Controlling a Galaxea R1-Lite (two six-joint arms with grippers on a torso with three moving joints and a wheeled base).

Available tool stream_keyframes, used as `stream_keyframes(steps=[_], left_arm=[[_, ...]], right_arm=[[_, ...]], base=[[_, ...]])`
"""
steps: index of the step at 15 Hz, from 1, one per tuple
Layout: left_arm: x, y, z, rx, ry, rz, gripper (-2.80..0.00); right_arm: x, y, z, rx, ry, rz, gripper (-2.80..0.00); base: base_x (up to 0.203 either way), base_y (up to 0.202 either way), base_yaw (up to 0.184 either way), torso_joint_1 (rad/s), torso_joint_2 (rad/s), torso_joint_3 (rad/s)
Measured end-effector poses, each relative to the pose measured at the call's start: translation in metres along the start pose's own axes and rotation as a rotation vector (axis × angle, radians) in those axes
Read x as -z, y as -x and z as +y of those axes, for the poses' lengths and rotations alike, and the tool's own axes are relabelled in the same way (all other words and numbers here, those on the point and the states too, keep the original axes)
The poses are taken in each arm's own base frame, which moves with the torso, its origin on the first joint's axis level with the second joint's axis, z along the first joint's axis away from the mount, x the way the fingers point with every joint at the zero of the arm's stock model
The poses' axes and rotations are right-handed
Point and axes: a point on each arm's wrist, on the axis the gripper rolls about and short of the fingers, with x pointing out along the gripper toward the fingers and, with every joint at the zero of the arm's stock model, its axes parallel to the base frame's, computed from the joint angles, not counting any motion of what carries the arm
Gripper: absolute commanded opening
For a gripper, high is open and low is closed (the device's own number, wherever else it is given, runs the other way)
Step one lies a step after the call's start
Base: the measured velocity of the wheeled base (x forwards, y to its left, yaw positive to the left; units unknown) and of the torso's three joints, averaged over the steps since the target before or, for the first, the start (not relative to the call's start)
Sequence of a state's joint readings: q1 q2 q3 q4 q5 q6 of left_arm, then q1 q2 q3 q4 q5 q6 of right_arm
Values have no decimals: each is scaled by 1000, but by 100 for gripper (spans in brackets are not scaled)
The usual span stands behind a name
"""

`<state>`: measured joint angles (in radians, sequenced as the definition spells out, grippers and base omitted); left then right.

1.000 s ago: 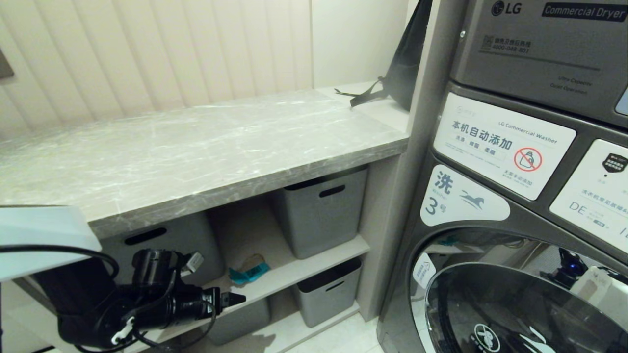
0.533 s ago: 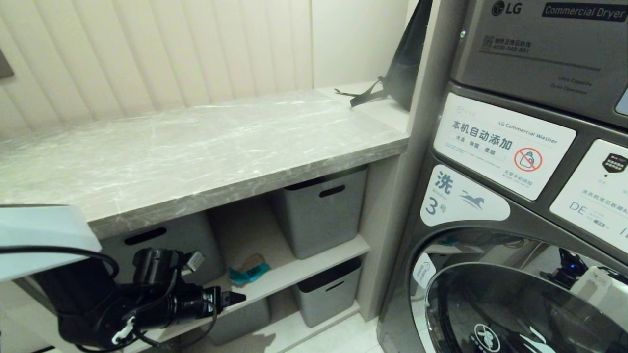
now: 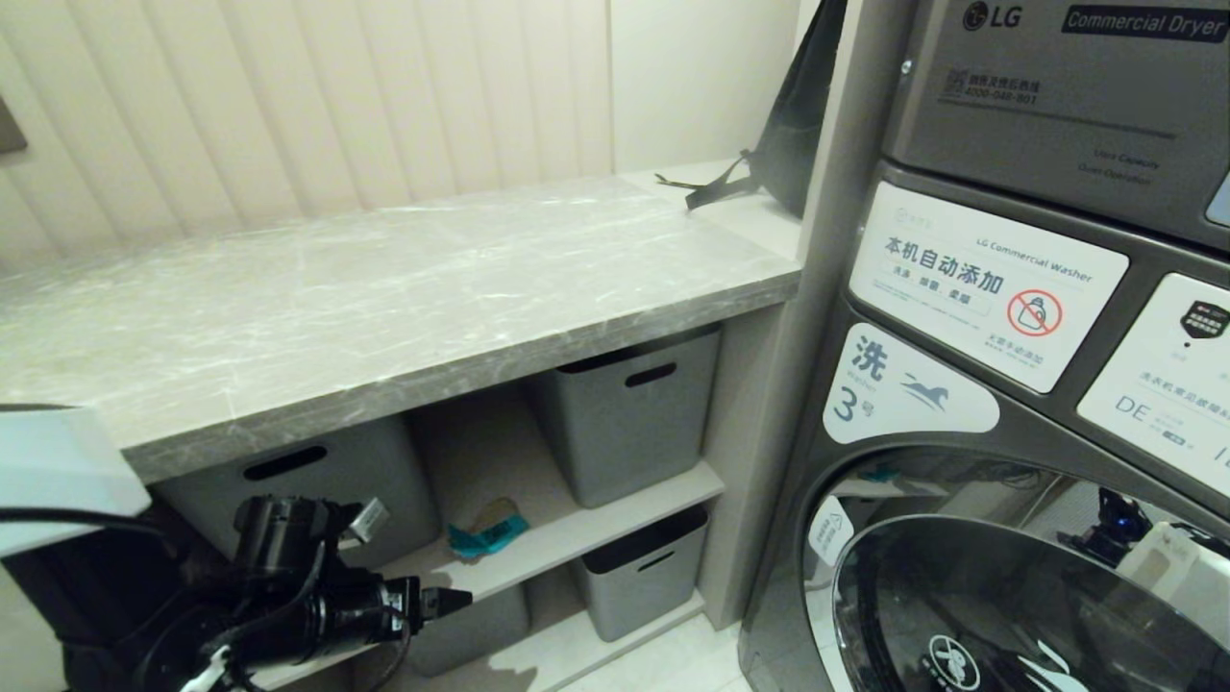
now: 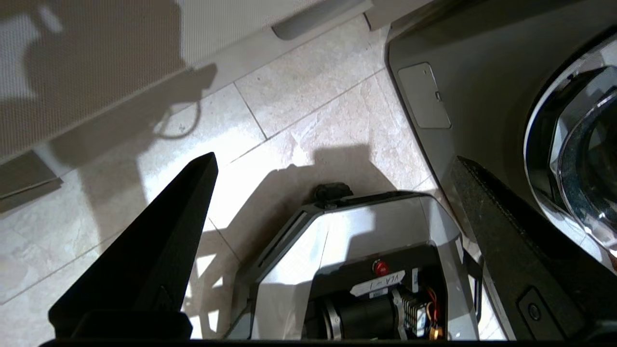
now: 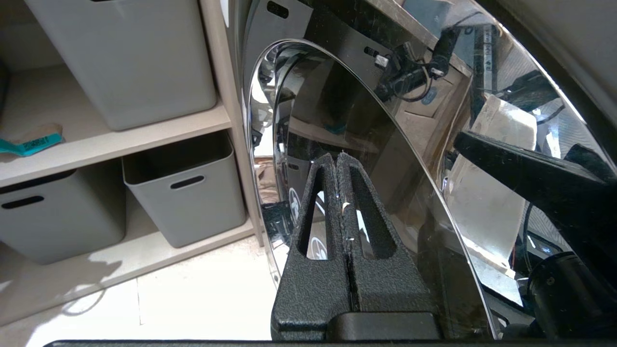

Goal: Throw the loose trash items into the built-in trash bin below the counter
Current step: Pick up the garbage

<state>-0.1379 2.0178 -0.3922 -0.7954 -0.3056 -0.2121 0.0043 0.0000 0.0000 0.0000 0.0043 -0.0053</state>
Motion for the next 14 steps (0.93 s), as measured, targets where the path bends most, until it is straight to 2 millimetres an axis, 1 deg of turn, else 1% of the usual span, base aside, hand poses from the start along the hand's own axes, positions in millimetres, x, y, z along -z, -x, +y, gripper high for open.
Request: stream_keyframes(steps=[2, 5, 10, 14], left_arm=[[11, 7, -7, 11, -18, 27, 0], [15, 15, -20, 38, -115, 3, 0], [35, 32, -21, 35, -410, 66, 0], [41, 36, -19, 43, -575, 73, 0]], right_arm=[[0, 0, 0, 0, 0, 0, -280], [0, 0, 0, 0, 0, 0, -280], [0, 0, 0, 0, 0, 0, -280], [0, 0, 0, 0, 0, 0, -280]], base=[[0, 0, 0, 0, 0, 0], [0, 0, 0, 0, 0, 0], [0, 0, 0, 0, 0, 0], [0, 0, 0, 0, 0, 0]])
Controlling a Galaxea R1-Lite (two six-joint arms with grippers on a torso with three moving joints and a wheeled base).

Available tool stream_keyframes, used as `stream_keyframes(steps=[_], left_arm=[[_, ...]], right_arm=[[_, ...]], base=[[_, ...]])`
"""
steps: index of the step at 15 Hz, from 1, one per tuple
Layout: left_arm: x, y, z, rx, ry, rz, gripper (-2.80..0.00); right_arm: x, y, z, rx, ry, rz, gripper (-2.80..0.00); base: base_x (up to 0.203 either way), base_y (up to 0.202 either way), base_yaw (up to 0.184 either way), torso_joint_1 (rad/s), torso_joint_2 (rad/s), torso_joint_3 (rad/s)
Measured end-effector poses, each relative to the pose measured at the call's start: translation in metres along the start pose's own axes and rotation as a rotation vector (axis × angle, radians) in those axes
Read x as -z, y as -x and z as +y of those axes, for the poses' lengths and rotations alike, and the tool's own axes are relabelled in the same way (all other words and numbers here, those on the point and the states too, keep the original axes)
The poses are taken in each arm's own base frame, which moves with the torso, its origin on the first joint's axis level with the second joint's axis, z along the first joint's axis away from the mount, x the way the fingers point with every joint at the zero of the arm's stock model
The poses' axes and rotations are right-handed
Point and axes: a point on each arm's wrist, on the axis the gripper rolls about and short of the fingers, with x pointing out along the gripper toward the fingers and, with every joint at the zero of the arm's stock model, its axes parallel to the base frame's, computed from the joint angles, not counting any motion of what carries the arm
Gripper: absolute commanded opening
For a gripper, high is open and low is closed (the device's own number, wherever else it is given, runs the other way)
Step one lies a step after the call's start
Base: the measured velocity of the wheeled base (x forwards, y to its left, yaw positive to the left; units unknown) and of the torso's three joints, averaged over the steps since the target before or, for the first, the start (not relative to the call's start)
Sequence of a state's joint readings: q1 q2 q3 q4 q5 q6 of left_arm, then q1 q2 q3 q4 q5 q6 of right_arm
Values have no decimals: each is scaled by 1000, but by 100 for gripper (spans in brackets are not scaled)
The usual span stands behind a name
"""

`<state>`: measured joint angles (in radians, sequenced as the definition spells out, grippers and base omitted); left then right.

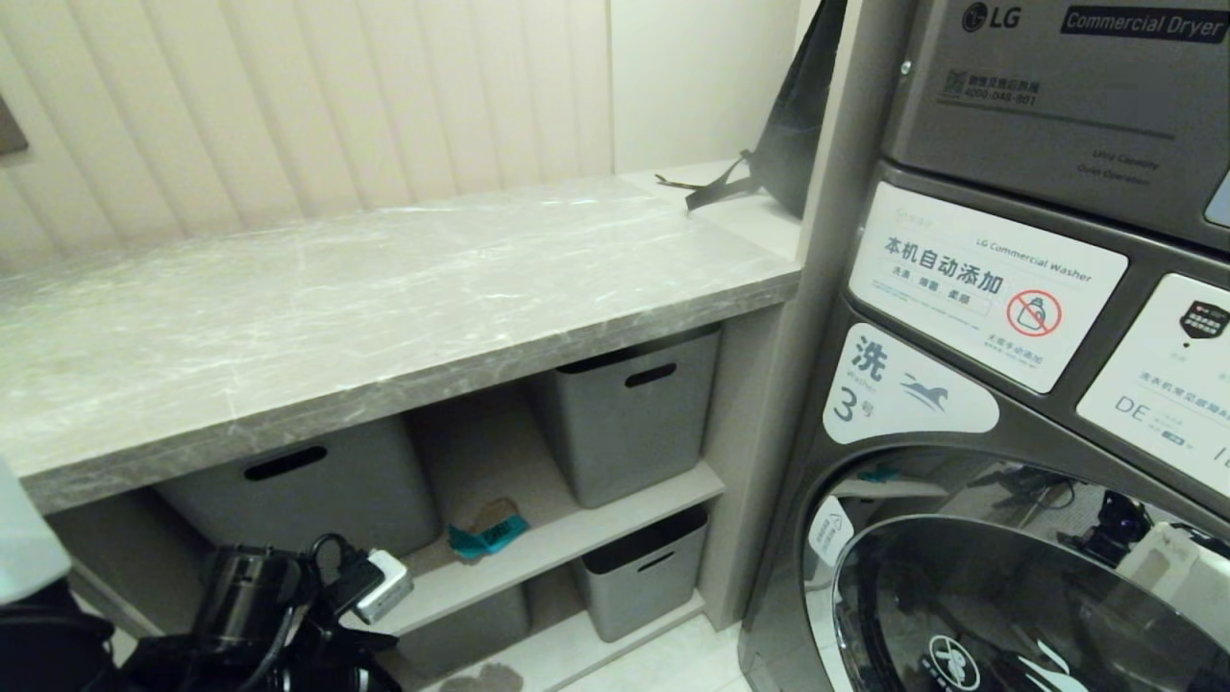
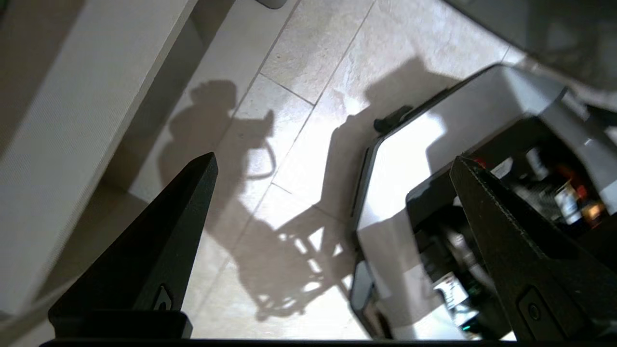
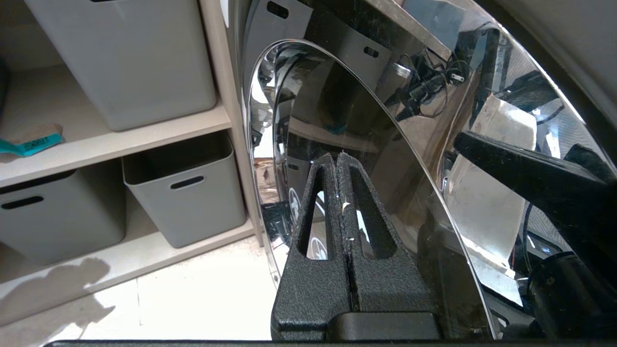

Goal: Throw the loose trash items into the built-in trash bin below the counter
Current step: Pick up the garbage

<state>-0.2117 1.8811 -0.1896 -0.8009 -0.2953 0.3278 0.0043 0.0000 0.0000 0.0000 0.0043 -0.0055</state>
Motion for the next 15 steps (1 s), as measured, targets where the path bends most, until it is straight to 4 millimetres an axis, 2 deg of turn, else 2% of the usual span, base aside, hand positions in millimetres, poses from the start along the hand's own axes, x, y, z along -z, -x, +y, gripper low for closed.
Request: stream_keyframes(steps=[2, 5, 8, 10, 12, 15], left_arm=[[5, 0, 7, -21, -87, 17, 0], [8, 0, 39, -107, -291, 34, 0], [12, -1, 70, -168, -570, 20, 0], [12, -3, 83, -177, -765, -35, 0], [10, -7, 84, -185, -907, -71, 0], [4, -18, 63, -102, -1054, -133, 0]], right_arm=[[0, 0, 0, 0, 0, 0, -280], [0, 0, 0, 0, 0, 0, -280], [0, 0, 0, 0, 0, 0, -280], [0, 0, 0, 0, 0, 0, -280], [0, 0, 0, 0, 0, 0, -280], [0, 0, 0, 0, 0, 0, -280]], base=[[0, 0, 0, 0, 0, 0], [0, 0, 0, 0, 0, 0], [0, 0, 0, 0, 0, 0], [0, 0, 0, 0, 0, 0], [0, 0, 0, 0, 0, 0], [0, 0, 0, 0, 0, 0]])
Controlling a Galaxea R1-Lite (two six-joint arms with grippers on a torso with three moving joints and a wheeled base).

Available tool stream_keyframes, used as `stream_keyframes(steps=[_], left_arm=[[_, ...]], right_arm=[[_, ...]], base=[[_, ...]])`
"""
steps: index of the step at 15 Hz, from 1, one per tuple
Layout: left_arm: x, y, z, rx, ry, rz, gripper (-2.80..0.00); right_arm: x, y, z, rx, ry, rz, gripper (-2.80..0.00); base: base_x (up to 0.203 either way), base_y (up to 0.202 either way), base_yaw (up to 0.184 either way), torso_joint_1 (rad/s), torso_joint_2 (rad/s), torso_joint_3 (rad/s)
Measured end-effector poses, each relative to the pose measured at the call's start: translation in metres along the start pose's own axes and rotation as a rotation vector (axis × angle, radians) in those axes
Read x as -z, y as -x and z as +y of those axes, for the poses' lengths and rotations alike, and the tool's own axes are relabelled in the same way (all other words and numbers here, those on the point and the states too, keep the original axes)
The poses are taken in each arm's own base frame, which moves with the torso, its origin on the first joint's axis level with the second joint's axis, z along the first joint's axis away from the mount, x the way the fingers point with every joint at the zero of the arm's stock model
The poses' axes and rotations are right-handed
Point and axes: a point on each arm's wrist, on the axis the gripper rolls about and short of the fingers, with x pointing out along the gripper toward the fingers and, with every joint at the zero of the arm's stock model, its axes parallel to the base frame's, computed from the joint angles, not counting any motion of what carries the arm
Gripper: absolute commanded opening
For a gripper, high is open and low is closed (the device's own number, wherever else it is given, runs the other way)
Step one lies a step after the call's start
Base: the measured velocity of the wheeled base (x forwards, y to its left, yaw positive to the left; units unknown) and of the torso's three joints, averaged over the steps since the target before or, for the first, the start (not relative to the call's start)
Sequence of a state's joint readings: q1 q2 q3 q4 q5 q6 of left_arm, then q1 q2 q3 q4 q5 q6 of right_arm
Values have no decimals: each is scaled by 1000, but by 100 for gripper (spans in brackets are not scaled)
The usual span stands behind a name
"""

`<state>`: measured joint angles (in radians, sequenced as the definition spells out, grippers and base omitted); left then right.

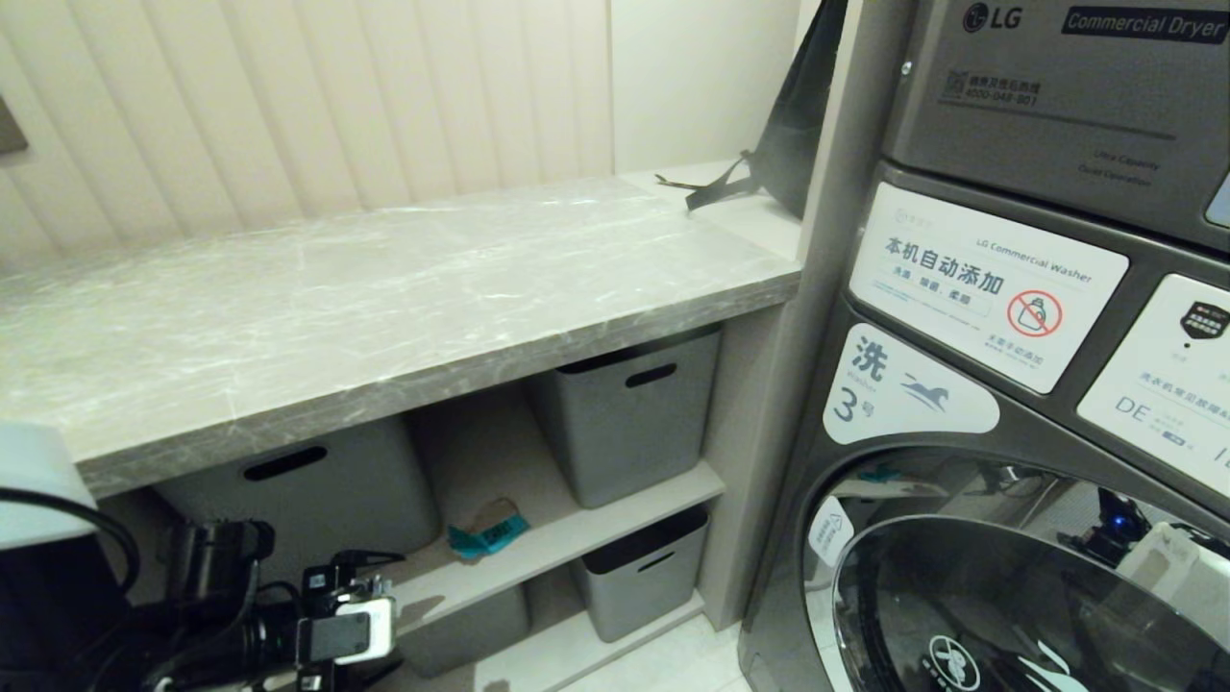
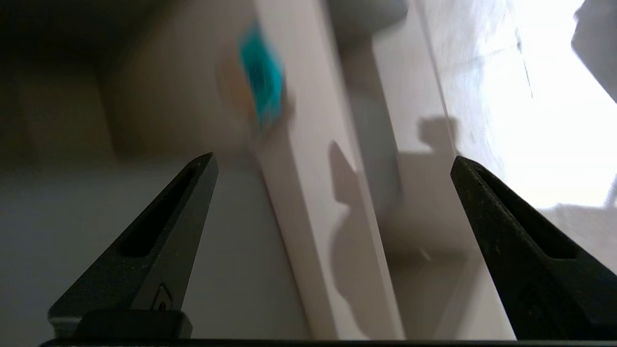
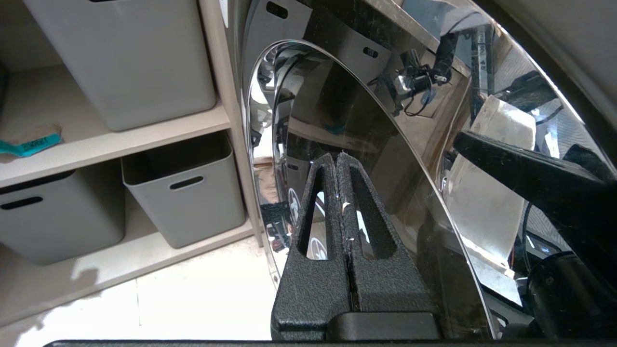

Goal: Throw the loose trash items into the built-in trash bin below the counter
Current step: Pick up the garbage

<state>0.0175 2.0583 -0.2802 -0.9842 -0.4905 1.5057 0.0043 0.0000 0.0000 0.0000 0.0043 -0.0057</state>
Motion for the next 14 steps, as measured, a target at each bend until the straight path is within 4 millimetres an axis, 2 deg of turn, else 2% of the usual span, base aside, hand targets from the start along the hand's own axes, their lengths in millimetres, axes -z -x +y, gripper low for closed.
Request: stream_keyframes(steps=[4, 7, 9, 11, 14], left_arm=[[-33, -23, 15, -65, -190, -94, 0], [-47, -43, 40, -147, -322, -130, 0], [-48, -52, 52, -185, -419, -126, 0], [-45, -55, 56, -199, -480, -117, 0], [-29, -55, 65, -231, -614, -80, 0]], right_arm=[[0, 0, 0, 0, 0, 0, -280], [0, 0, 0, 0, 0, 0, -280], [0, 0, 0, 0, 0, 0, -280], [0, 0, 0, 0, 0, 0, -280], [0, 0, 0, 0, 0, 0, -280]], base=[[0, 0, 0, 0, 0, 0], [0, 0, 0, 0, 0, 0], [0, 0, 0, 0, 0, 0], [0, 0, 0, 0, 0, 0], [0, 0, 0, 0, 0, 0]])
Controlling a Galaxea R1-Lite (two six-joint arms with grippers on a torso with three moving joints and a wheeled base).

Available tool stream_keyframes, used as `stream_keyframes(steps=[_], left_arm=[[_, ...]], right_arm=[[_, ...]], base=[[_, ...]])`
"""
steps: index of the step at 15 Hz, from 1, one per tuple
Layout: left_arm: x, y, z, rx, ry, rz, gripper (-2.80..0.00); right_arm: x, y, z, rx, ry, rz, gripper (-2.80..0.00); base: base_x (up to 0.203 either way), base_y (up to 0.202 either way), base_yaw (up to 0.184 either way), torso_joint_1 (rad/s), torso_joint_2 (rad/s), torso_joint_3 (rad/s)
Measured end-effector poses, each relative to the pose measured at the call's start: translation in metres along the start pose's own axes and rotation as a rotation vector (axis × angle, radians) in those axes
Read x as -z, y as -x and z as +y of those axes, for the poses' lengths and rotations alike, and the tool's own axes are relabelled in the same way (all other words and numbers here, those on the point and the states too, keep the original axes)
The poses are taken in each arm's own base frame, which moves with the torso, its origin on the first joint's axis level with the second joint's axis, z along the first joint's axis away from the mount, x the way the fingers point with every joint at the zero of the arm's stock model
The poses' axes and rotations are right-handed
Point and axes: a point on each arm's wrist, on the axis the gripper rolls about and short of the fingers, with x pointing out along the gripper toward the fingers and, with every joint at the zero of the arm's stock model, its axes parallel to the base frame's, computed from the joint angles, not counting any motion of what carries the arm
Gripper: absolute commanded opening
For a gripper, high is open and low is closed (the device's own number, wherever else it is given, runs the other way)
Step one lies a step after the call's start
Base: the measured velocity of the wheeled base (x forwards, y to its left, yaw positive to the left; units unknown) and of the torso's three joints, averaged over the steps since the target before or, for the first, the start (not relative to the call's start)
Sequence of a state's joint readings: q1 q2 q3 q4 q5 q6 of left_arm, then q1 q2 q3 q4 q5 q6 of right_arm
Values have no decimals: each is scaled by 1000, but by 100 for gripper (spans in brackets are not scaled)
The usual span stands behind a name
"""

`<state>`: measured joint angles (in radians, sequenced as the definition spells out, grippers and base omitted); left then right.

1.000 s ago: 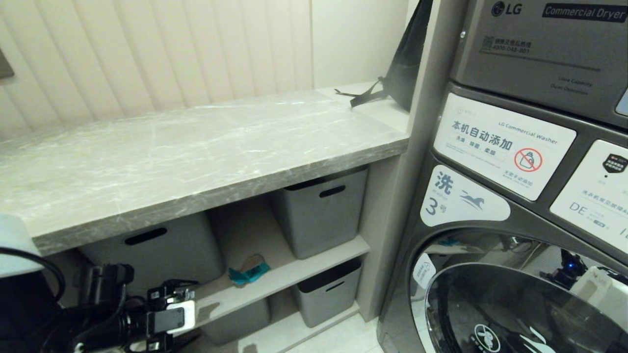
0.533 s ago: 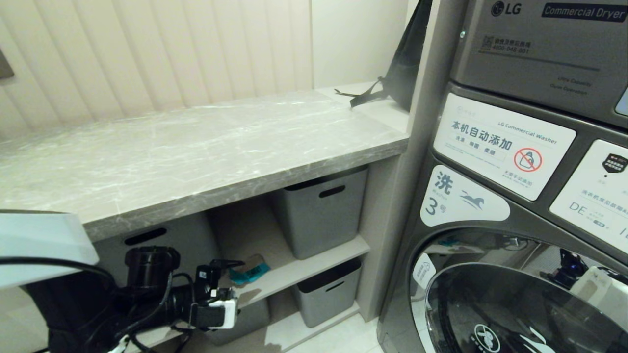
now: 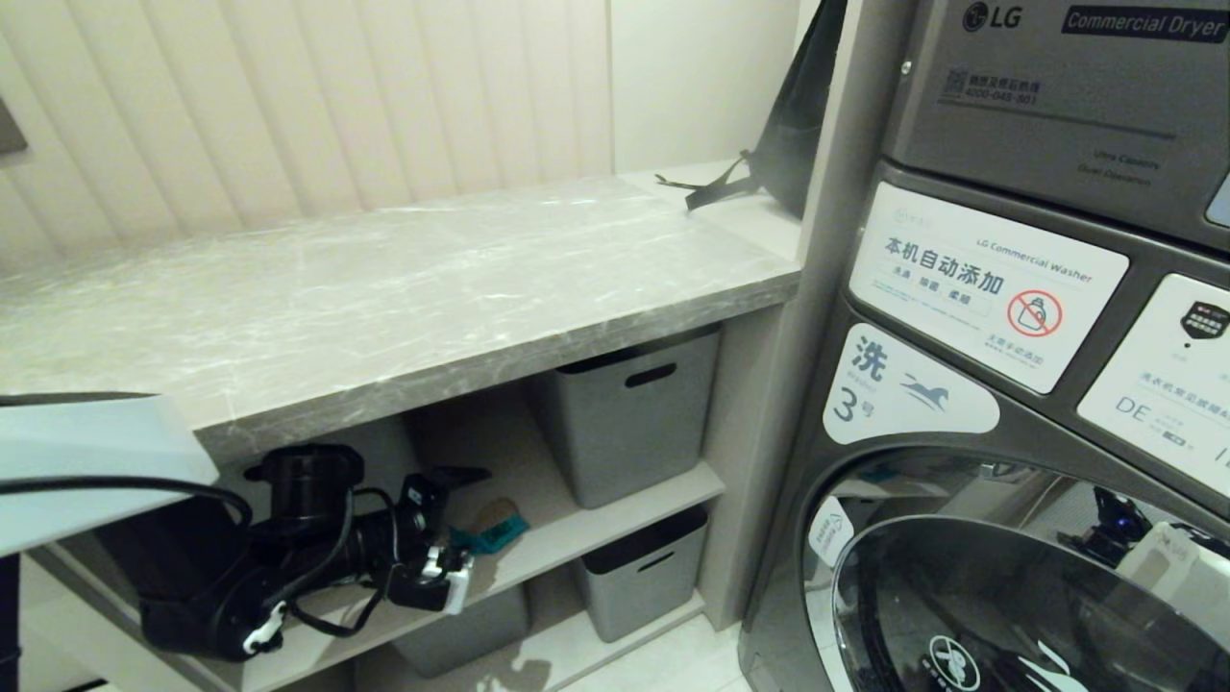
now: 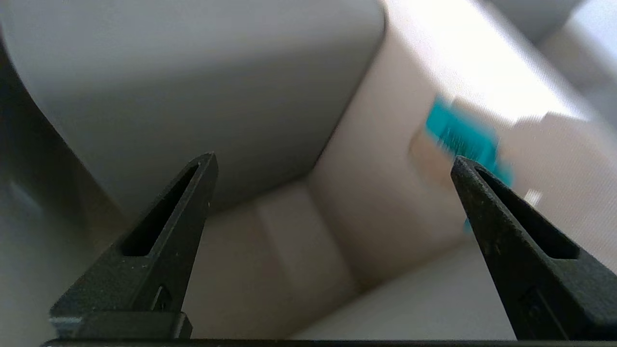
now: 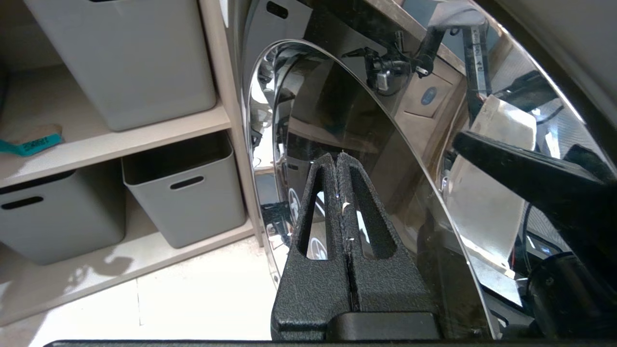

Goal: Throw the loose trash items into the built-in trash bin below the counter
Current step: Pick up the garbage

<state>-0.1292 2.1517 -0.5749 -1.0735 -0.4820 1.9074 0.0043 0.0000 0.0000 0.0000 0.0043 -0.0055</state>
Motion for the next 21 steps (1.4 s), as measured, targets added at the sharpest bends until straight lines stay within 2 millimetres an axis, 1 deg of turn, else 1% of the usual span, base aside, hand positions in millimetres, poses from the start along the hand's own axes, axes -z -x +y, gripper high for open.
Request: stream_keyframes(steps=[5, 8, 10, 13, 15, 18, 21], left_arm=[[18, 5, -8, 30, -98, 36, 0], [14, 8, -16, 119, -89, -3, 0], [12, 13, -17, 185, -115, -18, 0], [13, 16, -11, 220, -145, 50, 0], [12, 17, -13, 249, -139, 81, 0], [3, 13, -13, 286, -113, 112, 0], [-5, 6, -15, 295, -125, 94, 0]], right_arm=[[0, 0, 0, 0, 0, 0, -280], [0, 0, 0, 0, 0, 0, -280], [0, 0, 0, 0, 0, 0, -280], [0, 0, 0, 0, 0, 0, -280], [0, 0, 0, 0, 0, 0, -280], [0, 0, 0, 0, 0, 0, -280], [0, 0, 0, 0, 0, 0, -280]], base=[[0, 0, 0, 0, 0, 0], [0, 0, 0, 0, 0, 0], [0, 0, 0, 0, 0, 0], [0, 0, 0, 0, 0, 0], [0, 0, 0, 0, 0, 0], [0, 0, 0, 0, 0, 0], [0, 0, 0, 0, 0, 0]])
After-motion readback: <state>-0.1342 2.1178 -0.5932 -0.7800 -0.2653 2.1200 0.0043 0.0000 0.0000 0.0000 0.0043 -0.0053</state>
